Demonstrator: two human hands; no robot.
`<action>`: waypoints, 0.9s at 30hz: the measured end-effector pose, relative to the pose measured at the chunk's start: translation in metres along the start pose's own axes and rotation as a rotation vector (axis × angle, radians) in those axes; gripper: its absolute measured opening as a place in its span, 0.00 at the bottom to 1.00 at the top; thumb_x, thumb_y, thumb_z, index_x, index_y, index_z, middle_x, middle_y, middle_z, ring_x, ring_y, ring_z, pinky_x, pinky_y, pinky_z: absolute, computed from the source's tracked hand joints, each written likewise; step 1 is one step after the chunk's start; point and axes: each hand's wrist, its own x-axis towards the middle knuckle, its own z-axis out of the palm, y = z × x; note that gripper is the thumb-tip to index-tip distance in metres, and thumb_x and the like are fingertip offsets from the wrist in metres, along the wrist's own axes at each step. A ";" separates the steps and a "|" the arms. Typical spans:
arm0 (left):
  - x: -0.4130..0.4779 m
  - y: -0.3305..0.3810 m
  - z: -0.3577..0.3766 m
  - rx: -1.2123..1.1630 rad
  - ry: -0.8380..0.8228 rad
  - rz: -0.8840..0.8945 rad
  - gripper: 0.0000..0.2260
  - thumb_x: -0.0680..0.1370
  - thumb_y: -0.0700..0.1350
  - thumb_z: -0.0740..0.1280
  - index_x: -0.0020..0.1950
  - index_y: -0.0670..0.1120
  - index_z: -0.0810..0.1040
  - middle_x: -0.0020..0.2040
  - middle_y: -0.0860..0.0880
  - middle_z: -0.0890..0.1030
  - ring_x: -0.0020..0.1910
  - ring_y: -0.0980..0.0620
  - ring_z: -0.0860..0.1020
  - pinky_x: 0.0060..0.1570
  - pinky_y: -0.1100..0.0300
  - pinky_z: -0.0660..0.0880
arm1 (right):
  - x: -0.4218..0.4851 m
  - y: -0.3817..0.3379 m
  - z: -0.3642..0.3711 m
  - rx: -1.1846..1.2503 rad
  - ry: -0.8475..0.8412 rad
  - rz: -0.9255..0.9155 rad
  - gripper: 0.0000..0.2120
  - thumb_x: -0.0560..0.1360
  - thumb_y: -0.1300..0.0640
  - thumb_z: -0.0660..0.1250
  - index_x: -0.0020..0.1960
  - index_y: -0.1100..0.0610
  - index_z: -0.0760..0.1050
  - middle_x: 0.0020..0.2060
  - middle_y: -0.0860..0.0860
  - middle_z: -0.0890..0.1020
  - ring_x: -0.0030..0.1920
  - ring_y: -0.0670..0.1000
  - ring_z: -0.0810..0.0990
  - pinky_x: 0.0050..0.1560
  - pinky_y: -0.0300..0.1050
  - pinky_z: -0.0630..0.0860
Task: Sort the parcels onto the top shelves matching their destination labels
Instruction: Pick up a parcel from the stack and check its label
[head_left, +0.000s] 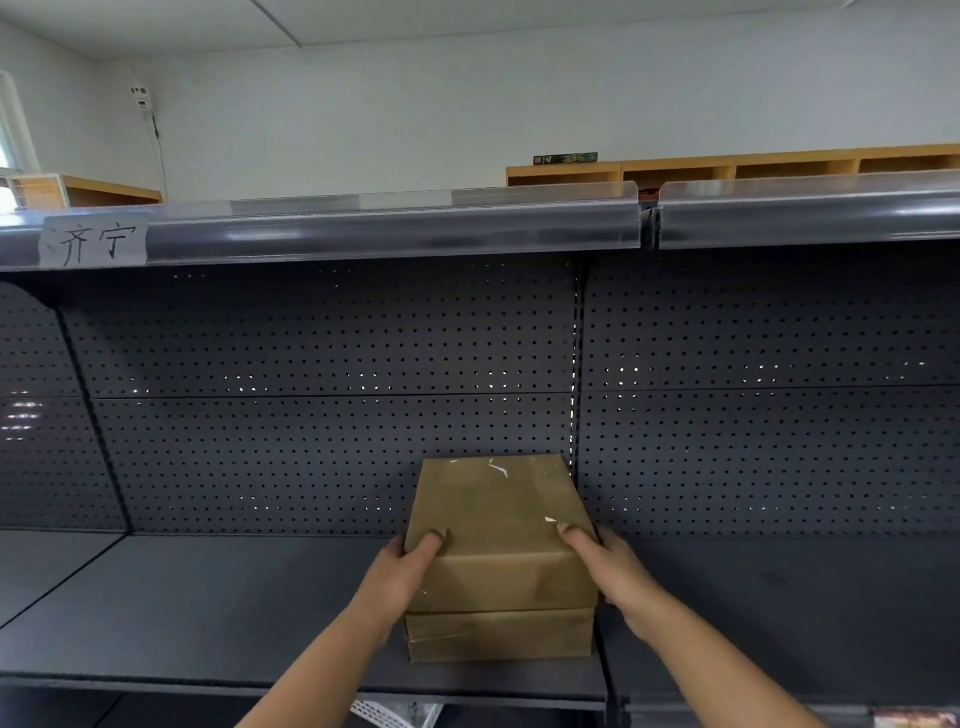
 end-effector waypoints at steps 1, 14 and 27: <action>-0.003 0.001 0.001 -0.044 0.000 -0.025 0.34 0.82 0.59 0.69 0.83 0.46 0.65 0.68 0.47 0.81 0.59 0.47 0.80 0.60 0.54 0.74 | -0.003 -0.002 -0.001 0.011 -0.012 -0.008 0.31 0.78 0.37 0.69 0.75 0.52 0.73 0.64 0.52 0.83 0.65 0.55 0.81 0.71 0.59 0.76; -0.061 -0.009 -0.009 -0.377 -0.077 0.323 0.39 0.76 0.62 0.74 0.85 0.61 0.64 0.76 0.59 0.77 0.75 0.54 0.76 0.78 0.46 0.70 | -0.069 -0.010 -0.028 0.145 -0.037 -0.447 0.25 0.80 0.54 0.72 0.71 0.36 0.69 0.63 0.32 0.82 0.61 0.28 0.80 0.60 0.26 0.75; -0.119 -0.034 -0.012 -0.329 -0.012 0.444 0.30 0.81 0.50 0.69 0.83 0.58 0.68 0.75 0.61 0.80 0.73 0.62 0.77 0.69 0.66 0.74 | -0.126 0.017 -0.035 0.241 -0.014 -0.532 0.32 0.76 0.46 0.72 0.77 0.44 0.66 0.69 0.38 0.80 0.65 0.34 0.80 0.65 0.41 0.75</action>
